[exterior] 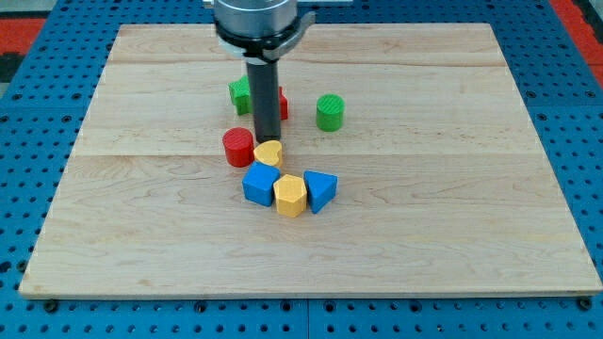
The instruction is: Push the red circle into the green star
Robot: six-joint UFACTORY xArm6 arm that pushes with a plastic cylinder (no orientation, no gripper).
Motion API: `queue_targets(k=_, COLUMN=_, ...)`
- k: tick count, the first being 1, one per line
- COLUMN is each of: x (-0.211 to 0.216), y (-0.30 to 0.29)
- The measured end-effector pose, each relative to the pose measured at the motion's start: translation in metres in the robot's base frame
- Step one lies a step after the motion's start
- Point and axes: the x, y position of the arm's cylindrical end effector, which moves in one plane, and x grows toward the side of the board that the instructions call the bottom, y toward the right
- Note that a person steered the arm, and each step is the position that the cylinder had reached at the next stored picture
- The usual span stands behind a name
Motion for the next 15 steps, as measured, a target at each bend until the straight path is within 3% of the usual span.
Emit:
queue_targets(k=1, x=0.006, y=-0.005)
queue_targets(k=3, x=0.037, y=0.038)
queue_targets(k=4, x=0.014, y=0.020)
queue_targets(k=5, x=0.026, y=-0.013)
queue_targets(k=7, x=0.061, y=-0.084)
queue_targets(k=8, x=0.103, y=-0.091)
queue_targets(k=9, x=0.055, y=-0.113)
queue_targets(k=10, x=0.008, y=-0.035)
queue_targets(k=11, x=0.019, y=-0.011)
queue_targets(k=12, x=0.050, y=-0.067)
queue_targets(k=13, x=0.024, y=-0.107)
queue_targets(k=15, x=-0.028, y=-0.107)
